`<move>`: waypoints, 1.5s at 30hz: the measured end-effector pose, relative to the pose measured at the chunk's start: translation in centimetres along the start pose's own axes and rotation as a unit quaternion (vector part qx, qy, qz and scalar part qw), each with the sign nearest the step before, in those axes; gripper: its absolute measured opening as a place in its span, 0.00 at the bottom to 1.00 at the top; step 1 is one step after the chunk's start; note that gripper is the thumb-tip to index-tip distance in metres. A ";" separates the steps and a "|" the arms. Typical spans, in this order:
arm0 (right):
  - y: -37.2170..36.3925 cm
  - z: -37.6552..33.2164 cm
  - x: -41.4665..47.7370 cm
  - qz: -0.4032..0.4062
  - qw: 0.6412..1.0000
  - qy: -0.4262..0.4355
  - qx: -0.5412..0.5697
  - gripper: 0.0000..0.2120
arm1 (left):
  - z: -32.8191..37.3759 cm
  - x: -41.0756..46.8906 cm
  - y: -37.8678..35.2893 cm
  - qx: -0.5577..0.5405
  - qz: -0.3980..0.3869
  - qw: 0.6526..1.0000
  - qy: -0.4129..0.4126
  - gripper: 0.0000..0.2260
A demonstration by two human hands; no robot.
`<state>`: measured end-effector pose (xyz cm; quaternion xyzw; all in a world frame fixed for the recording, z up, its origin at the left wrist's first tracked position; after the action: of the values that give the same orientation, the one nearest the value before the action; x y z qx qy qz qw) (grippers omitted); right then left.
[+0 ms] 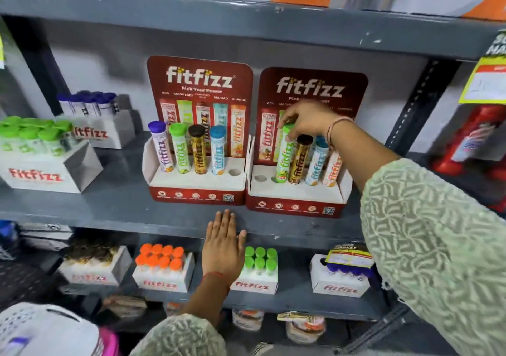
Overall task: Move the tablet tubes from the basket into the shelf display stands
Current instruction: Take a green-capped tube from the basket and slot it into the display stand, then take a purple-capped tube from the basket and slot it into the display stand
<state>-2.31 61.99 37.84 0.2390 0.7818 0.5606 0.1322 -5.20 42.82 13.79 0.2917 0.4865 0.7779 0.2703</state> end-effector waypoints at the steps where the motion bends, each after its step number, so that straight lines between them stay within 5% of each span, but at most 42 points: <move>1: -0.1 -0.1 0.0 0.002 1.000 0.007 -0.008 0.17 | 0.0 -0.1 0.0 0.002 0.004 1.000 -0.002 0.23; 28: -2.9 0.7 -0.2 0.049 0.993 0.016 -0.110 0.18 | -0.3 0.2 -0.2 0.006 -0.006 1.000 -0.021 0.23; 33: -3.1 -0.4 -0.5 0.062 0.986 0.031 -0.149 0.32 | -1.2 -0.6 1.1 -0.016 0.023 0.999 -0.028 0.24; 38: -10.3 -10.3 -4.5 0.245 0.935 0.255 -0.022 0.14 | -10.5 -7.3 3.6 -0.016 0.109 0.985 0.136 0.26; 45: -31.5 -27.0 -7.4 -0.057 0.897 0.439 0.009 0.10 | -26.8 -24.2 3.5 0.012 0.104 0.884 0.456 0.28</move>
<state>-15.92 28.10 16.84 -0.0749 0.7779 0.5927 -0.1951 -8.39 8.37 2.83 -0.0435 0.5319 0.8430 -0.0676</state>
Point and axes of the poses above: each hand's wrist, its own x-axis towards the middle knuckle, its own y-axis out of the back of the hand, z = x × y, the point moved 5 cm from there along x, towards the middle knuckle, and after that the axes turned 1 degree about x, right-handed, at the moved point
